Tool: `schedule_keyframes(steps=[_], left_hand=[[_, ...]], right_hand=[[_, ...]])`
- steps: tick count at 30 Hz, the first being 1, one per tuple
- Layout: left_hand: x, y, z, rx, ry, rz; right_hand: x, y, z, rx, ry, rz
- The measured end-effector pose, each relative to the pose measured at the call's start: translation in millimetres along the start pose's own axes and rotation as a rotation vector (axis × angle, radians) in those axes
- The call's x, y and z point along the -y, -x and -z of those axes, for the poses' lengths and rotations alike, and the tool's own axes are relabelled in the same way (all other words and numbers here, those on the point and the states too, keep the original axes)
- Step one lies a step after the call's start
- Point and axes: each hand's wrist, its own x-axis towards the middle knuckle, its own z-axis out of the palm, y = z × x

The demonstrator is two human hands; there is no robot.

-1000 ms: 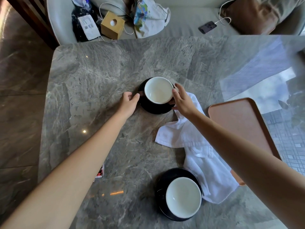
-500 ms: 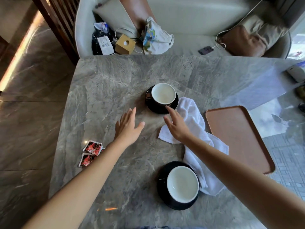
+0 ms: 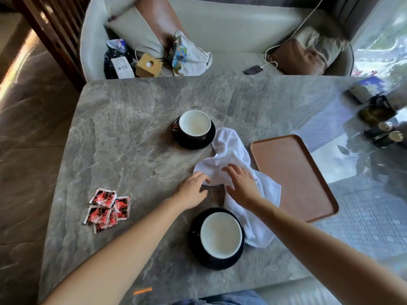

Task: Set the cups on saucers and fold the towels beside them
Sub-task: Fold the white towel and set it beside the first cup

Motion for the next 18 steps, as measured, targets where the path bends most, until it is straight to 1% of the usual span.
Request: schedule_keyframes(steps=[3,6,8,10,12,14,18], left_hand=[[-7.7,-14.5,-12.9,0.127,-0.175,0.039],[-6.7,-23.7,-21.7,0.155,-0.323,0.117],[-5.4,-27.0,-27.0,0.104,-0.435,0.134],[-6.1,-30.1,-33.5,0.023,-0.503,0.146],[-7.3,-35.0,-39.0,-0.076,-0.510,0.167],[-7.3,-39.8,-40.7,-0.138,-0.504,0.193],[-3.0,-46.7,-39.9,-0.165,-0.492,0.199]], right_hand=[[-25.3,7.6,3.1,-0.037,0.045,-0.042],[-47.4,10.7,4.3,-0.066,-0.023,-0.128],[-61.3,9.8,5.0,-0.082,-0.084,-0.179],[-71.9,7.0,5.5,-0.067,-0.137,-0.192],[-78.6,3.0,6.9,-0.041,-0.197,-0.173],[-82.5,-1.2,8.4,-0.037,-0.266,-0.153],[-86.9,-7.8,11.2,-0.090,-0.387,-0.116]])
